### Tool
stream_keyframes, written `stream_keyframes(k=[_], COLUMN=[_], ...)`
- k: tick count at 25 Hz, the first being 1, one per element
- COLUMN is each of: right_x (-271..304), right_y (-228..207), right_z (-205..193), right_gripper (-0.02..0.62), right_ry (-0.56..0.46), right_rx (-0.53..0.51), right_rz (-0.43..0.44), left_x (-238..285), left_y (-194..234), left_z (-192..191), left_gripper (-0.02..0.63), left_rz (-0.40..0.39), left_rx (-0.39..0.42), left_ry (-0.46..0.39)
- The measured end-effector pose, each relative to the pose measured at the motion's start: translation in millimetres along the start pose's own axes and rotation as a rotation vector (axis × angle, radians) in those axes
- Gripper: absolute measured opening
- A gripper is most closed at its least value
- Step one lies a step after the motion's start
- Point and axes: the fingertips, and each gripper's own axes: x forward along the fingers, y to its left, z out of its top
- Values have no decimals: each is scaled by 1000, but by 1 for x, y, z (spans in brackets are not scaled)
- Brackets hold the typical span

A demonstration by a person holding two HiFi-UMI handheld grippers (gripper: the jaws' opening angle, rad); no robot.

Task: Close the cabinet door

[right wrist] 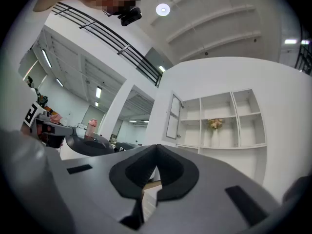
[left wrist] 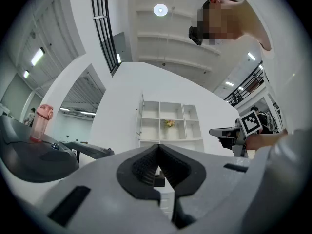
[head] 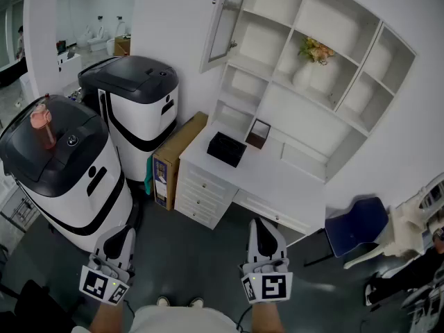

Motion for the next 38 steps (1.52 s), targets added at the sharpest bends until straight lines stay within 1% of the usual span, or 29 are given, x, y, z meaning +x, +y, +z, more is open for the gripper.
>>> stream_keyframes(k=[6, 11, 13, 16, 19, 20, 23, 28, 30, 33, 36, 38], right_x=[7, 12, 13, 16, 23, 27, 43, 79, 93, 116, 143, 162], right_y=[-6, -19, -24, -35, -48, -51, -60, -75, -77, -84, -84, -82], right_z=[-14, -24, -26, -25, -22, -20, -15, -12, -10, -3, 4, 2], right_gripper=[-2, -2, -2, 0, 0, 17, 140, 235, 250, 256, 267, 270], right_ry=[29, 51, 49, 26, 4, -4, -24, -34, -49, -87, -114, -117], right_rx=[10, 25, 32, 69, 59, 57, 64, 54, 50, 40, 49, 51], right_rz=[4, -6, 3, 15, 33, 54, 117, 188, 215, 228, 241, 254], left_x=[14, 24, 27, 34, 41, 43, 47, 57, 58, 62, 71, 85], left_y=[-2, -5, -8, -14, -23, -26, -35, -52, -56, -56, -44, -32], left_z=[-3, -3, -4, -3, -3, -3, -6, -15, -19, -27, -33, -40], left_gripper=[5, 5, 5, 5, 5, 5, 5, 5, 5, 5, 5, 5], left_rz=[-4, 5, 11, 20, 28, 31, 44, 50, 55, 74, 99, 103], left_rx=[4, 15, 18, 21, 28, 30, 27, 29, 36, 37, 34, 28], left_ry=[6, 5, 5, 3, -2, -3, -3, 14, 30, 54, 67, 67])
